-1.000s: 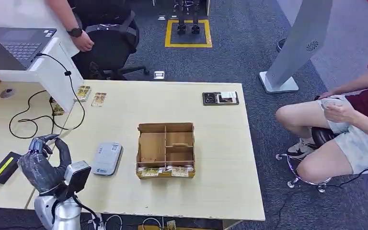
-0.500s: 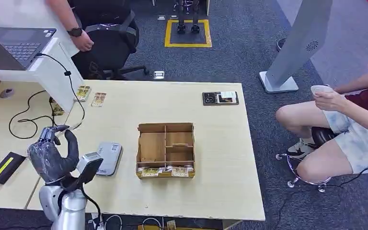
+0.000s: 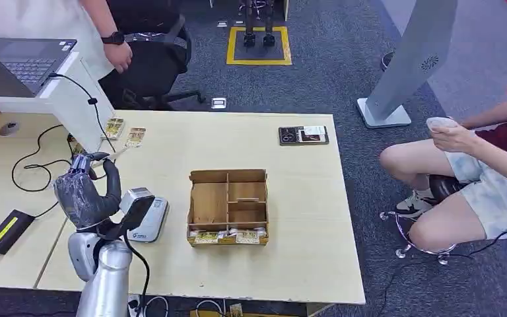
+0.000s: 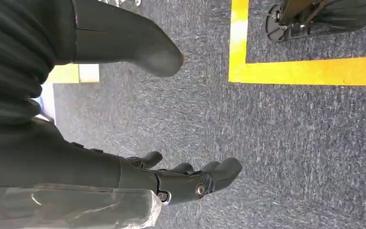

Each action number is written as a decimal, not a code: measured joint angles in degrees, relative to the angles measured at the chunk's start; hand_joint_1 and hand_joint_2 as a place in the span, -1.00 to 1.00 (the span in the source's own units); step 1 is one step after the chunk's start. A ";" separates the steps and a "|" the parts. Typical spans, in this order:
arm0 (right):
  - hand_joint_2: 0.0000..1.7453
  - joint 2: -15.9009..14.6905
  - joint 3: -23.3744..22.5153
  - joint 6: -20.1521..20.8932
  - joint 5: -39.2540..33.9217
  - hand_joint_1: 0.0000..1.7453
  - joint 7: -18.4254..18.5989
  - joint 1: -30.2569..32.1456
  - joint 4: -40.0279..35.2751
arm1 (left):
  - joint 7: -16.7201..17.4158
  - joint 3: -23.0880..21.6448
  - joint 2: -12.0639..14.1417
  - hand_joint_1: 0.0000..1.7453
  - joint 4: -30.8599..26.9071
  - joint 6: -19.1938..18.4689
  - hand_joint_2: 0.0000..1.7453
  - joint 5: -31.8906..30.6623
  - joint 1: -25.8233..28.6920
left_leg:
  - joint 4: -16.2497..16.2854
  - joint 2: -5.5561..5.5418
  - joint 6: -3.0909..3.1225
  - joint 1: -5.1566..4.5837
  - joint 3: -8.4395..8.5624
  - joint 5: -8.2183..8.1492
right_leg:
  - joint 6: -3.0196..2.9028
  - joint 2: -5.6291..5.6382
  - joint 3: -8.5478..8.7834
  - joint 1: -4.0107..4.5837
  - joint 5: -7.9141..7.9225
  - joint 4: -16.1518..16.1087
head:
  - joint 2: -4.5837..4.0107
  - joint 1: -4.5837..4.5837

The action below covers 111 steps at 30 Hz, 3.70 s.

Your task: Pass the card to the sensor for recognition and then transmit it.

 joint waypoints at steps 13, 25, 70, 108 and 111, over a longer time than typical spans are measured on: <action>1.00 0.00 0.33 -0.02 0.00 -1.00 -0.02 -0.03 0.11 | 0.02 -0.79 -0.13 1.00 1.38 0.00 1.00 -0.22 -0.44 | 0.00 0.00 0.00 0.00 0.00 0.00 | 0.00 0.00 0.01 0.00 0.00 0.00 | 0.00 0.00; 1.00 0.00 0.39 -0.02 0.00 -1.00 -0.13 -0.08 0.20 | 1.03 -1.03 -0.13 1.00 1.90 0.00 1.00 -0.59 -0.55 | 0.00 0.00 0.00 0.00 0.00 0.00 | 0.00 0.00 0.01 0.00 0.00 0.00 | 0.00 0.00; 1.00 0.00 1.66 -0.68 -2.38 -1.00 -0.26 0.01 0.26 | 3.63 -2.27 -0.02 -1.00 2.93 0.02 1.00 -0.63 -0.89 | 0.00 -0.01 0.00 0.00 -0.02 0.00 | 0.00 -0.02 0.03 0.00 0.00 0.00 | 0.00 -0.02; 1.00 -1.24 1.49 0.02 -6.34 -1.00 -3.96 2.94 0.15 | -4.02 -34.05 20.65 -1.00 -13.27 -1.46 1.00 25.57 18.66 | -0.01 -0.04 0.01 0.00 -0.05 -0.03 | 0.00 -0.06 0.03 0.00 -0.03 -0.01 | 0.00 0.00; 1.00 -1.44 1.51 0.31 -6.25 -1.00 -3.96 2.93 0.15 | -4.44 -36.28 21.60 -1.00 -13.49 -1.64 1.00 24.26 18.78 | -0.01 -0.04 0.01 0.00 -0.05 -0.03 | 0.00 -0.06 0.02 0.00 -0.03 -0.01 | 0.00 0.00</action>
